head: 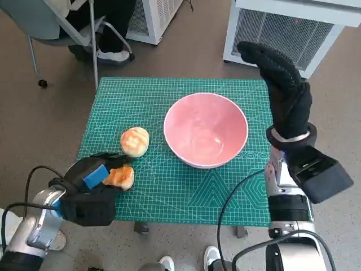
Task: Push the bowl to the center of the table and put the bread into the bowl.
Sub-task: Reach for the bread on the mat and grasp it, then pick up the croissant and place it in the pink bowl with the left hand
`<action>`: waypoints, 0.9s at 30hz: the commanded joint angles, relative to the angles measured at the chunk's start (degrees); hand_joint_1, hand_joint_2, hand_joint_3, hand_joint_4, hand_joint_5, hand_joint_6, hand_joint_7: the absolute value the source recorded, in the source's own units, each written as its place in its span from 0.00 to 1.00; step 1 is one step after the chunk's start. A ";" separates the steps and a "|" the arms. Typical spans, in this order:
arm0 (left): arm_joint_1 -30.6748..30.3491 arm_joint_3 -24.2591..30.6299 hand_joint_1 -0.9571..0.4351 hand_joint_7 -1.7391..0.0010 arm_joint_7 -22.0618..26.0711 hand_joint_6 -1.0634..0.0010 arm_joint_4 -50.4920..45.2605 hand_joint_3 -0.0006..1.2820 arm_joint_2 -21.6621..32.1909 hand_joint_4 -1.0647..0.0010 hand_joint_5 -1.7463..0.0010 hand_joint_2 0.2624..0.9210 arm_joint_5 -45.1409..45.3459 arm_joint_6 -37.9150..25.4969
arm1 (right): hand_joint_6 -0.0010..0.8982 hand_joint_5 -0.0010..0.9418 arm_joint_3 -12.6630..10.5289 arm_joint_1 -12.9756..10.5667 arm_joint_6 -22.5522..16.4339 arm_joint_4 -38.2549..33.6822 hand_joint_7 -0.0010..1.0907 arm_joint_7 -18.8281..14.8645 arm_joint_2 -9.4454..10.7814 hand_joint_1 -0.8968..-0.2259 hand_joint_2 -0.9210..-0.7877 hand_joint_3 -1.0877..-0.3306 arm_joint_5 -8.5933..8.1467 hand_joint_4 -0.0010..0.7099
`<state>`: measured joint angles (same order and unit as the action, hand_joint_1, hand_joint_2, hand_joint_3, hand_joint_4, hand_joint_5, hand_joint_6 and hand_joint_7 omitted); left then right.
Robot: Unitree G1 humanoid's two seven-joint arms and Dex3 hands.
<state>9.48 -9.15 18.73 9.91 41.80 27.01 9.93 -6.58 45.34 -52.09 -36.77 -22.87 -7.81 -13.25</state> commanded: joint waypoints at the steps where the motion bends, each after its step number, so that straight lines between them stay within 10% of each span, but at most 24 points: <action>1: -1.33 0.04 0.68 0.31 2.68 0.50 -0.34 0.12 0.76 0.46 0.26 1.00 -0.91 -0.59 | 0.00 0.12 0.02 -1.37 0.26 -0.54 0.48 -0.26 0.01 0.54 0.00 0.31 0.26 0.25; 17: -3.10 10.66 0.69 0.27 12.15 0.48 -22.38 0.13 3.21 0.50 0.25 1.00 -11.23 -6.24 | 0.00 0.13 -0.28 -1.14 0.38 -1.04 0.47 -0.13 -0.55 0.54 0.00 0.31 0.27 0.24; 27: 9.52 10.50 0.69 0.25 11.27 0.47 -30.16 0.13 -1.18 0.50 0.28 1.00 -14.42 -10.48 | 0.00 0.14 -0.36 -0.95 0.45 -0.90 0.47 -0.18 -0.87 0.54 0.00 0.29 0.36 0.23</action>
<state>14.47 2.27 30.68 -18.53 42.64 13.67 0.24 -6.77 45.19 -52.04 -37.13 -22.87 -8.31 -13.26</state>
